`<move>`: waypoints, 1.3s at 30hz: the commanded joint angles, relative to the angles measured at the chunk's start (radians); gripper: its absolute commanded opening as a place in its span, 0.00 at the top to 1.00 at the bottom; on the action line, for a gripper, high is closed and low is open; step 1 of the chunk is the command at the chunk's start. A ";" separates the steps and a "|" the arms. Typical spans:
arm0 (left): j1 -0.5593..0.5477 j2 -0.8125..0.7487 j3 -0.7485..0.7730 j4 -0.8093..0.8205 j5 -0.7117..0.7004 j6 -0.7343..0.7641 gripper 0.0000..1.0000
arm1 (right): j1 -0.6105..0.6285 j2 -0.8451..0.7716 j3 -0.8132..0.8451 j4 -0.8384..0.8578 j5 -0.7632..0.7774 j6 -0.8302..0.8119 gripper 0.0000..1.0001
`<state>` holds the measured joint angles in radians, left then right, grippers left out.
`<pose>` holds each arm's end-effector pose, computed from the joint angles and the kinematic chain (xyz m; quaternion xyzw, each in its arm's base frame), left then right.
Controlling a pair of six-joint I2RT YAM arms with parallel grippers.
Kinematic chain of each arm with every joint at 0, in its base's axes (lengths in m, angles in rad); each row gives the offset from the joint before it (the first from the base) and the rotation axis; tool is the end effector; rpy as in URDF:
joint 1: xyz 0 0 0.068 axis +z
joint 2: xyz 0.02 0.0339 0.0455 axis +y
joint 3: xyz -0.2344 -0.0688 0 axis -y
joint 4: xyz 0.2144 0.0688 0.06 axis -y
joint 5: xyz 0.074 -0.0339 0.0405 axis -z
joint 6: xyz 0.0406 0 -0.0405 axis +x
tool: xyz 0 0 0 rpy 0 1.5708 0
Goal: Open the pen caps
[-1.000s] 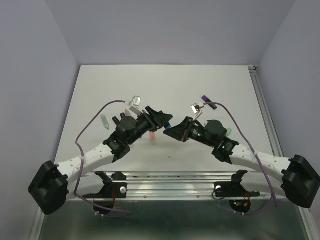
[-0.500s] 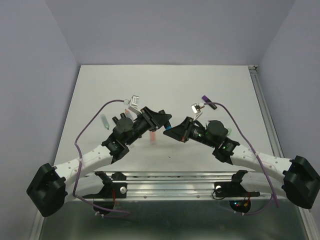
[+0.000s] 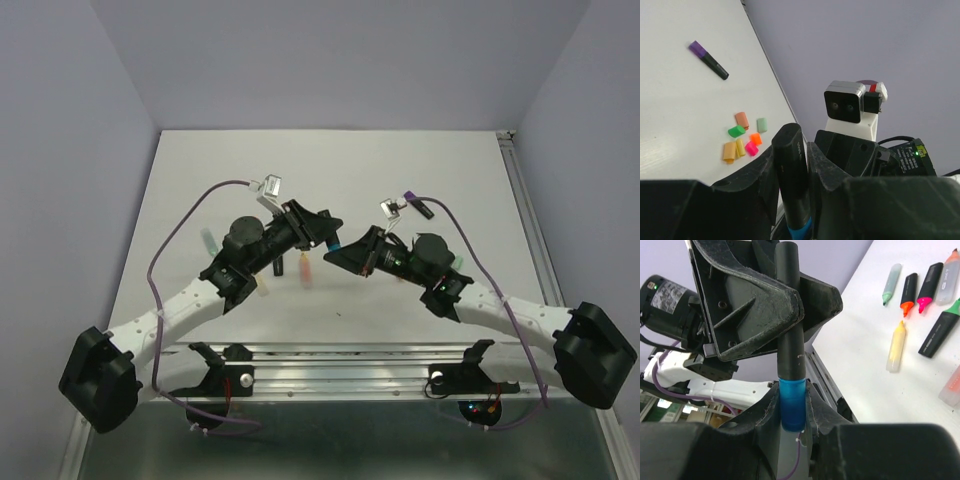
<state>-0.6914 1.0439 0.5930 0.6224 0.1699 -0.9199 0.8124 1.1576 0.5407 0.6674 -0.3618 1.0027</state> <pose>0.1756 -0.1542 0.2961 -0.0087 0.6448 -0.5877 0.4886 0.1597 0.1894 0.2587 -0.0654 0.6871 0.6381 0.3412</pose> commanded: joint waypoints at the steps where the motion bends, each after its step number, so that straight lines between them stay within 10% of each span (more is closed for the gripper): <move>1: 0.133 0.072 0.178 -0.027 -0.139 0.176 1.00 | 0.034 -0.027 -0.008 0.055 -0.336 -0.021 0.99; 19: 0.293 0.090 0.228 -0.119 0.078 0.219 1.00 | 0.185 -0.182 0.100 -0.435 0.044 -0.295 0.99; 20: 0.294 0.079 0.220 -0.136 0.092 0.211 0.96 | 0.185 -0.187 0.107 -0.457 0.087 -0.312 0.99; 25: 0.277 0.007 0.108 -0.155 0.148 0.151 0.13 | 0.185 -0.202 0.123 -0.488 0.303 -0.351 0.99; 39: 0.090 -0.064 -0.108 0.229 0.307 0.033 0.07 | 0.185 -0.177 0.127 -0.315 0.267 -0.242 0.99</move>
<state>-0.5724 1.0096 0.5220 0.6445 0.3462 -0.8452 1.0035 0.9779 0.6277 0.1944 -0.1024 0.7086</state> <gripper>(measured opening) 0.967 0.254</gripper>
